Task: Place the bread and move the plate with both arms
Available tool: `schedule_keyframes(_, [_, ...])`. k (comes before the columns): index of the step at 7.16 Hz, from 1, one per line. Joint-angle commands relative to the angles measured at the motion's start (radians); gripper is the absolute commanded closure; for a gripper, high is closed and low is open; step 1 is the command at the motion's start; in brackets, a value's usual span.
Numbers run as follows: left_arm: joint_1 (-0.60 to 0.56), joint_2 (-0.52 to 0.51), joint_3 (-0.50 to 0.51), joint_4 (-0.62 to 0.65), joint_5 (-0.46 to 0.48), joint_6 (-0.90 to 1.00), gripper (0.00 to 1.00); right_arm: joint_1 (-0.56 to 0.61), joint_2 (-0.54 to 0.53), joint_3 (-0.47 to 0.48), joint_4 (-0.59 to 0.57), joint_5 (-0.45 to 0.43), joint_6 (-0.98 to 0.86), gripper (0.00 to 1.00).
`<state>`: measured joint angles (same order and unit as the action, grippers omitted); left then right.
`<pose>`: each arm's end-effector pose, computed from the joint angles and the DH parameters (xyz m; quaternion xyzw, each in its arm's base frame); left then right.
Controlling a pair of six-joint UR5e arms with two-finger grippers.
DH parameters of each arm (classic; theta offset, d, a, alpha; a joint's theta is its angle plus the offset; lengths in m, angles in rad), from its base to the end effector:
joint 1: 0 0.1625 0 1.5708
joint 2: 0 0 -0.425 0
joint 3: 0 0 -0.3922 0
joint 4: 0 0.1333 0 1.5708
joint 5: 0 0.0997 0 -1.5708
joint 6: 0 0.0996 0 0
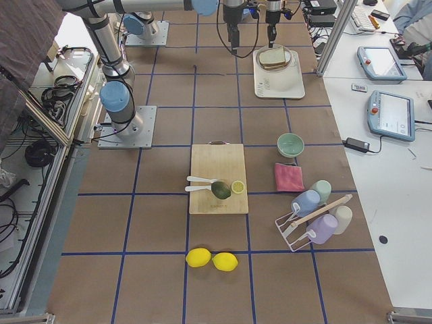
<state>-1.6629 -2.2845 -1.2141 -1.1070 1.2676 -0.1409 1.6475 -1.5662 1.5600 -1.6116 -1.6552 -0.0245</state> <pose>-0.2318 -0.7368 0.2628 0.0160 -0.9870 0.0349 0.1559 0.1627 -0.4874 0.4955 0.0495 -0.9976 0.0246 0.0416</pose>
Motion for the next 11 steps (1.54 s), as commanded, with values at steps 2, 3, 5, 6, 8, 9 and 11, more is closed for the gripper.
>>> schedule_keyframes(2, [-0.001,-0.114,0.088,0.013,-0.011,-0.014,1.00,0.000,0.003,0.000,-0.002,0.000,0.000,0.00])
schedule_keyframes(3, [-0.003,-0.121,0.087,0.013,-0.013,-0.012,1.00,0.000,0.002,0.000,0.002,0.000,0.000,0.00])
schedule_keyframes(5, [-0.006,-0.115,0.081,-0.001,-0.013,-0.011,0.01,0.000,0.003,0.002,0.008,0.000,0.001,0.00])
schedule_keyframes(6, [-0.009,-0.102,0.084,0.001,-0.007,-0.011,0.00,0.000,0.002,0.002,0.002,0.000,0.001,0.00])
schedule_keyframes(8, [-0.002,-0.038,0.088,-0.125,0.031,-0.005,0.00,0.000,0.005,0.003,0.002,-0.008,0.001,0.00])
schedule_keyframes(9, [0.014,0.020,0.084,-0.208,0.042,-0.005,0.00,0.000,0.003,0.003,0.001,-0.008,0.001,0.00])
schedule_keyframes(11, [0.054,0.115,0.073,-0.317,0.122,0.029,0.00,0.000,0.005,0.003,0.001,-0.009,0.000,0.00])
